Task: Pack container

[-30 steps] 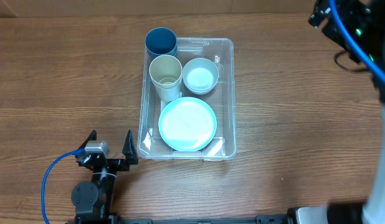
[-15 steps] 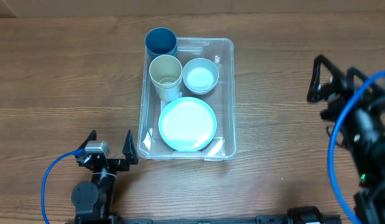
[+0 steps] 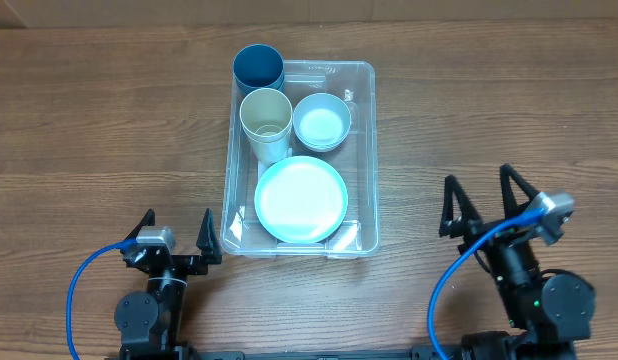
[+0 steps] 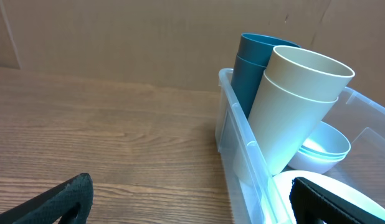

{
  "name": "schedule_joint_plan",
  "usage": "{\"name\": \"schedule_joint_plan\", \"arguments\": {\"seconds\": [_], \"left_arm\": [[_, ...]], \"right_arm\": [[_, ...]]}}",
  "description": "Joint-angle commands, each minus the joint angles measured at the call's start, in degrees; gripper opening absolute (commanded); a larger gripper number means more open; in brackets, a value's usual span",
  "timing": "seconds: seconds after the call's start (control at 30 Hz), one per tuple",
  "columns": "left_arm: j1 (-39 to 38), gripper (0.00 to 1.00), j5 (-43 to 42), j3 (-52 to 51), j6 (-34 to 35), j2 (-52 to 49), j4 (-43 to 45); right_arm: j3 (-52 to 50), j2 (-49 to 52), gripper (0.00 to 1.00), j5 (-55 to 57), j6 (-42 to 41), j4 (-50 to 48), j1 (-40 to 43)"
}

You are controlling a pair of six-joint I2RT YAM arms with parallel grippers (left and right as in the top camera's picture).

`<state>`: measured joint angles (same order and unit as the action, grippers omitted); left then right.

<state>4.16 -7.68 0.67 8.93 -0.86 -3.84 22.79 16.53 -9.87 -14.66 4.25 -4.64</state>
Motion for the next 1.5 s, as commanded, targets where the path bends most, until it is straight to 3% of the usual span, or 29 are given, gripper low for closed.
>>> {"name": "schedule_joint_plan", "arguments": {"seconds": [0.0,0.47,0.77,1.1,1.47], "left_arm": [[0.37,1.00,0.37,-0.39,-0.83,0.61,0.04],[0.37,1.00,0.37,-0.39,-0.83,0.61,0.04],[0.37,1.00,0.37,-0.39,-0.83,0.61,0.04],[0.37,1.00,0.37,-0.39,-0.83,0.61,0.04],[0.37,1.00,0.37,-0.39,-0.83,0.61,0.04]], "right_arm": [[-5.97,-3.61,1.00,-1.84,1.20,-2.58,-0.17],[-16.11,-16.39,1.00,-1.81,1.22,-2.54,-0.15],[-22.21,-16.37,1.00,-1.79,1.22,-2.75,-0.17],[-22.34,-16.37,1.00,9.88,1.27,0.55,-0.15],[-22.34,-16.37,1.00,9.70,2.75,0.55,-0.15]]}}
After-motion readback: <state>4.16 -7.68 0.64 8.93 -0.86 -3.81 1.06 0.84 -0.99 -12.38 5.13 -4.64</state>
